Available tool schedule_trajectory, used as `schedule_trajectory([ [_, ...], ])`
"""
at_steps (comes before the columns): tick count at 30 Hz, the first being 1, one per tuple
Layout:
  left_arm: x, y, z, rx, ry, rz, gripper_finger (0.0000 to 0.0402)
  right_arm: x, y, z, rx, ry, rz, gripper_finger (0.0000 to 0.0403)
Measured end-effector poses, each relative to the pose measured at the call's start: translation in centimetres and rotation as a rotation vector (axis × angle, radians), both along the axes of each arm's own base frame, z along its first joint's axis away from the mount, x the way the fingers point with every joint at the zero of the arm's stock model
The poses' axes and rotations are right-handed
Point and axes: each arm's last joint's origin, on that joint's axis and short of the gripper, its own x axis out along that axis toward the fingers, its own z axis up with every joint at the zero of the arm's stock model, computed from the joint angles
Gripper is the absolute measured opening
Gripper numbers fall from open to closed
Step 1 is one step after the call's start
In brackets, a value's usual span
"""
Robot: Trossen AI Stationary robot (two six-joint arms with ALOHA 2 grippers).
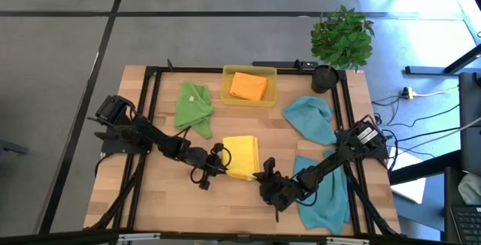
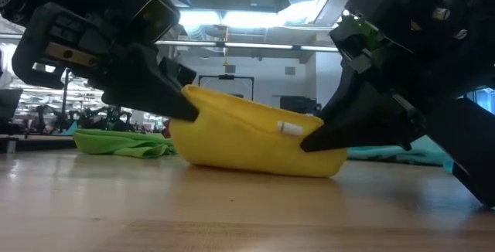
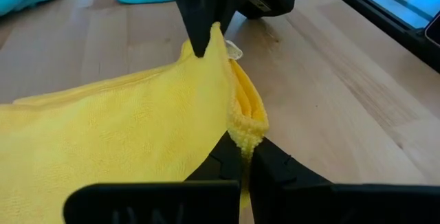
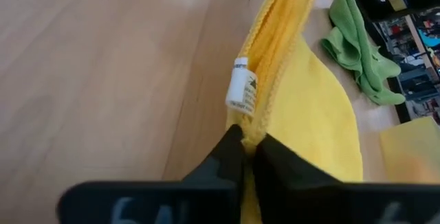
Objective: Fold microfiber towels
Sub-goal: Fold the yellow microfiber cloth
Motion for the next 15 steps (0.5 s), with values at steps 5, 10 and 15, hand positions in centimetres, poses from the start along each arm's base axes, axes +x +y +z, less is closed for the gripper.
schedule_trajectory([
  [5, -0.2, -0.4, -0.1, -0.053, 0.030, -0.044, 0.0000, 1.0, 1.1, 0.8, 0.125, 0.049, 0.056, 0.0009],
  [10, -0.7, -1.8, -0.1, -0.118, 0.065, -0.138, 0.0000, 2.1, 3.4, 2.9, 0.239, 0.070, 0.134, 0.0006],
  [15, -1.3, -3.5, 0.3, -0.115, 0.055, -0.221, 0.0000, 3.1, 4.7, 4.8, 0.306, 0.049, 0.138, 0.0006],
])
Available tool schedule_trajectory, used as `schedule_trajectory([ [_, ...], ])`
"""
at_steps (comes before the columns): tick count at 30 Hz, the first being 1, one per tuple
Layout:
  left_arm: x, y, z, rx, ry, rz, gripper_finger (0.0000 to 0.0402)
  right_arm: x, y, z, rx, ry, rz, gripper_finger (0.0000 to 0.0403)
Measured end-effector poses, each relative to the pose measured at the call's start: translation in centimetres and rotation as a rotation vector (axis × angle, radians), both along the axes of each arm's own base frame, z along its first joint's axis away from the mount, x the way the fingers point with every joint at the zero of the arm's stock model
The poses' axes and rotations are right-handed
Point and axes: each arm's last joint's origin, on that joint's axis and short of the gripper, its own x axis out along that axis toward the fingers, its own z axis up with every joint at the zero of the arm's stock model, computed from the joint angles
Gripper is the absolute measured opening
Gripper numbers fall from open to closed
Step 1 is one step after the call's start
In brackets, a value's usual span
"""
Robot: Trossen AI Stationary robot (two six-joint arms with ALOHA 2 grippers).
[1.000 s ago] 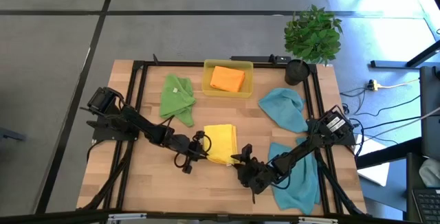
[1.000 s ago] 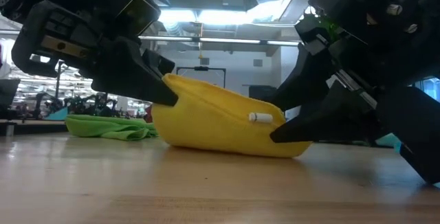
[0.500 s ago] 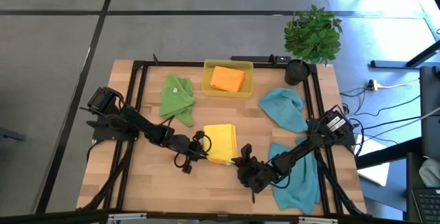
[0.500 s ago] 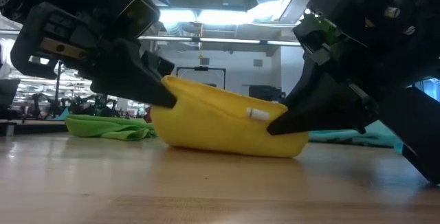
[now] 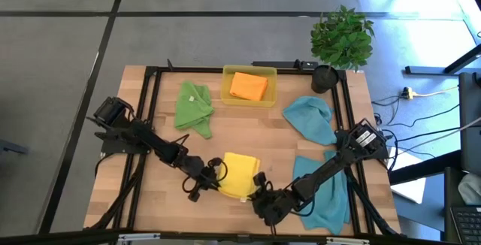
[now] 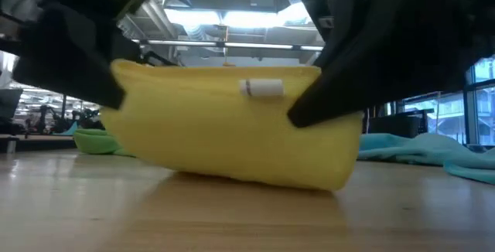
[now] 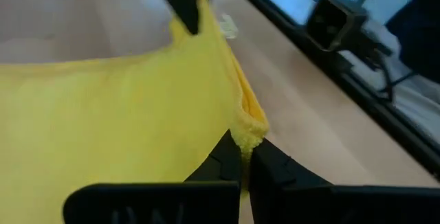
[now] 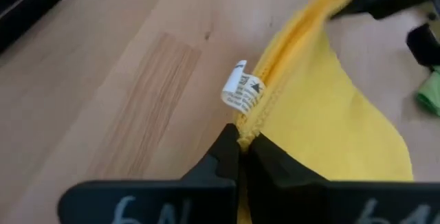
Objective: Fold microfiber towels
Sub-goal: Fold the yellow microfiber cloth
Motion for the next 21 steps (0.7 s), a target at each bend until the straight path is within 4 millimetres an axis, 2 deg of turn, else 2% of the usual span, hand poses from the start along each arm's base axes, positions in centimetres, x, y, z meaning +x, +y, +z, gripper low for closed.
schedule_trajectory([
  [5, -0.7, 0.3, 1.1, 0.015, -0.051, -0.015, 0.0000, 0.6, -1.1, -0.1, 0.058, 0.005, -0.077, 0.0006],
  [9, -1.7, 2.6, 1.2, 0.006, -0.079, 0.045, 0.0000, 0.8, -2.9, -1.2, 0.132, -0.018, -0.124, 0.0006],
  [13, -2.8, 4.1, 0.5, -0.086, -0.072, 0.079, 0.0000, 0.3, -4.3, -1.4, 0.289, -0.146, -0.082, 0.0006],
  [17, -3.3, 4.0, -0.1, -0.117, -0.033, 0.097, 0.0000, -0.5, -5.9, -2.3, 0.393, -0.227, -0.082, 0.0006],
  [21, -3.3, 2.7, 0.5, -0.153, -0.048, 0.059, 0.0000, -0.8, -5.5, -2.0, 0.487, -0.268, -0.046, 0.0006],
])
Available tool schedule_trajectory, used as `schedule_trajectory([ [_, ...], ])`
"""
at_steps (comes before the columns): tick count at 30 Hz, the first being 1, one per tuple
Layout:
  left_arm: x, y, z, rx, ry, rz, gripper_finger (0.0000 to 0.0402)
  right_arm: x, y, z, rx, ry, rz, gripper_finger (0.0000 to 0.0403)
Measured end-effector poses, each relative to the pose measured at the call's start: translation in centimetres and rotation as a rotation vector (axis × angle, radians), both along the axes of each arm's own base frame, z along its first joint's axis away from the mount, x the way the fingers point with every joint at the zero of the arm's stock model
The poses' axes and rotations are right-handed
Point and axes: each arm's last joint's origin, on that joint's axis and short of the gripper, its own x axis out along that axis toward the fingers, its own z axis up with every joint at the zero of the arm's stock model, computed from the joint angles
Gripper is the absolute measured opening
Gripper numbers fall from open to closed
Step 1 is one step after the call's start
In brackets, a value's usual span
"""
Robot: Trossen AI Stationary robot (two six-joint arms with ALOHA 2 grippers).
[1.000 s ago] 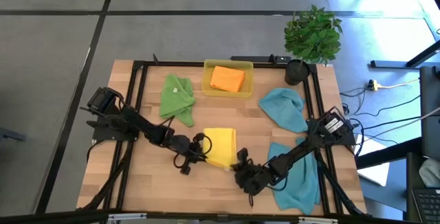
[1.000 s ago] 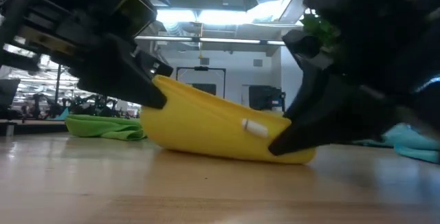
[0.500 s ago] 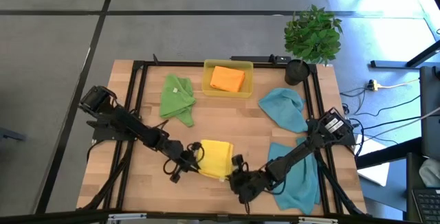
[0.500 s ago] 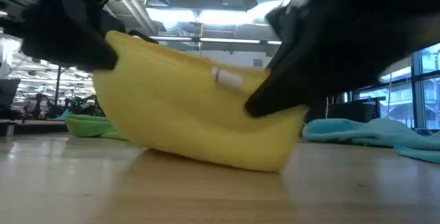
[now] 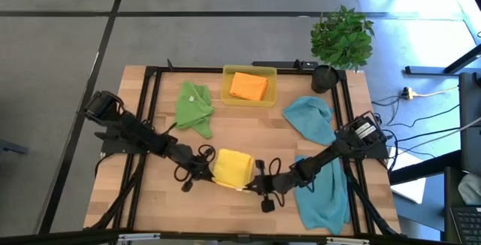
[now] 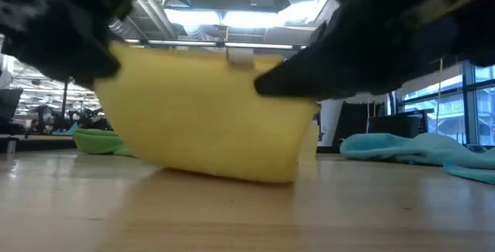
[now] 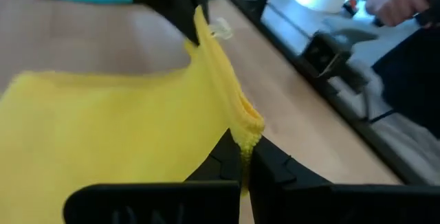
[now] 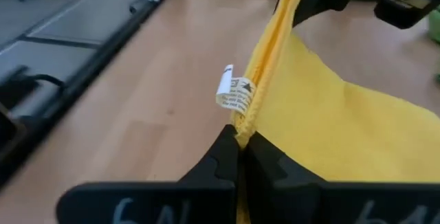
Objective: Fold microfiber towels
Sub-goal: Fold the yellow microfiber cloth
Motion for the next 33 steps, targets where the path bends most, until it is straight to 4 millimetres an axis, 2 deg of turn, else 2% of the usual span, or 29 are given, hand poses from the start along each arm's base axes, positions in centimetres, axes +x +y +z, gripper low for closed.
schedule_trajectory([
  [7, 0.7, -4.1, 2.6, -0.003, -0.093, -0.094, 0.0000, 0.0, 3.6, 2.3, 0.024, -0.077, 0.100, 0.0006],
  [10, 0.8, -5.1, 3.3, 0.025, -0.147, -0.132, 0.0000, 0.2, 4.1, 2.9, 0.024, -0.106, 0.116, 0.0006],
  [12, 0.9, -4.8, 3.1, 0.049, -0.139, -0.120, 0.0000, 0.4, 3.6, 2.7, 0.030, -0.086, 0.102, 0.0006],
  [17, 0.9, -2.7, 1.3, 0.066, 0.013, -0.009, 0.0000, 0.0, 0.6, 0.3, 0.076, 0.012, -0.002, 0.0006],
  [20, 0.8, -1.5, 0.7, 0.057, 0.046, 0.052, 0.0000, -0.4, -0.2, -0.4, 0.116, 0.037, -0.042, 0.0006],
  [26, 1.0, 0.0, 0.0, 0.050, 0.100, 0.114, 0.0000, -0.6, -0.5, -0.7, 0.166, 0.056, -0.076, 0.0006],
  [33, 0.9, 0.0, -0.1, 0.015, 0.132, 0.084, 0.0000, -0.6, -0.4, -0.7, 0.220, 0.075, -0.070, 0.0006],
])
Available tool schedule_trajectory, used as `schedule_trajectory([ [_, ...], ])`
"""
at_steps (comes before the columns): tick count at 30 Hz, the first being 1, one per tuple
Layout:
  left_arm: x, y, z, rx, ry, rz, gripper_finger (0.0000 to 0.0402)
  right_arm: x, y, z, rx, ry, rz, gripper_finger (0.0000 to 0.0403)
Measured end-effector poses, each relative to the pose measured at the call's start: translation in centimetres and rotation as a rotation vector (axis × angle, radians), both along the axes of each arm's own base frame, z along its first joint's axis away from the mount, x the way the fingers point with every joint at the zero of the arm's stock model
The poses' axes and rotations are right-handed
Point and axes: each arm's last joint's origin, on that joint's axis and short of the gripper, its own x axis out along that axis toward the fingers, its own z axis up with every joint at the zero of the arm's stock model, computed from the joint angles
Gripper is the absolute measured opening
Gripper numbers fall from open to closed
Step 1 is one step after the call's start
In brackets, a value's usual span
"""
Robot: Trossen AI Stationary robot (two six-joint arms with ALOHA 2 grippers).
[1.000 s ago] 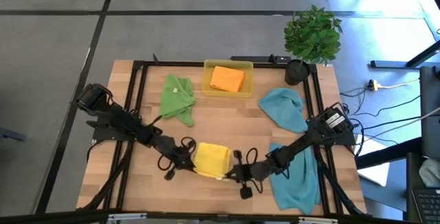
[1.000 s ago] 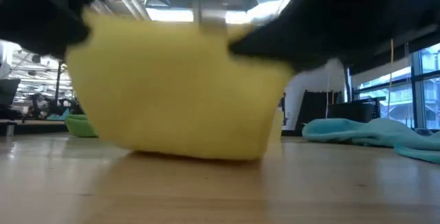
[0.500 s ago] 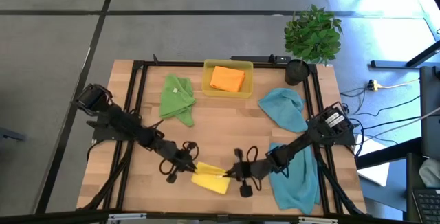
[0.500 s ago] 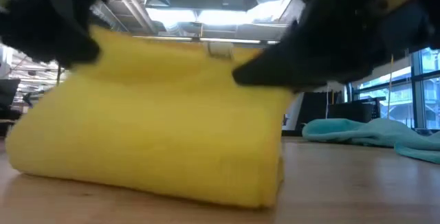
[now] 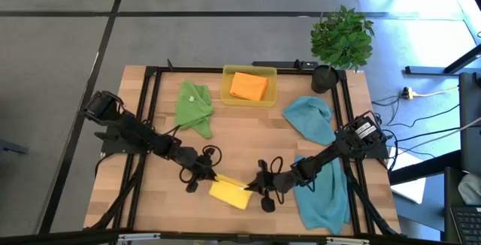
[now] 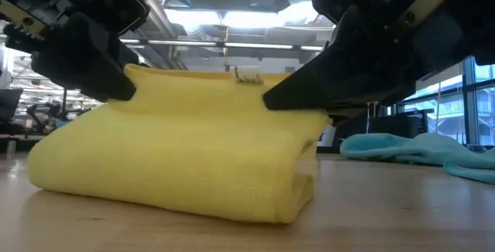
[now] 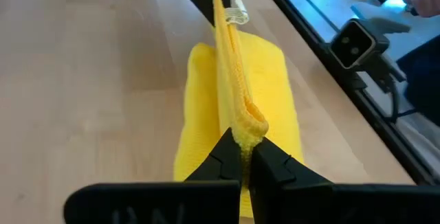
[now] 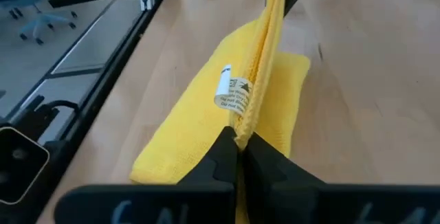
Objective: Fold microfiber towels
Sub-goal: Fold the yellow microfiber cloth
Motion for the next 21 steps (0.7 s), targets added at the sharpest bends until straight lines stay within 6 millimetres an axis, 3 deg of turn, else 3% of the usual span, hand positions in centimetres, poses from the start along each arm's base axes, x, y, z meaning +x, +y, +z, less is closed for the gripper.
schedule_trajectory([
  [5, -0.1, -0.2, -0.1, -0.016, 0.019, -0.005, 0.0000, 0.0, 0.1, -0.1, 0.048, 0.018, 0.015, 0.0006],
  [16, -1.0, 0.1, -1.4, 0.007, 0.175, 0.024, 0.0000, 0.7, 0.8, -2.6, 0.000, 0.121, 0.035, 0.0011],
  [21, -1.0, 0.2, -1.5, 0.026, 0.187, 0.043, 0.0001, 0.5, 0.7, -2.5, -0.005, 0.145, 0.029, 0.0016],
])
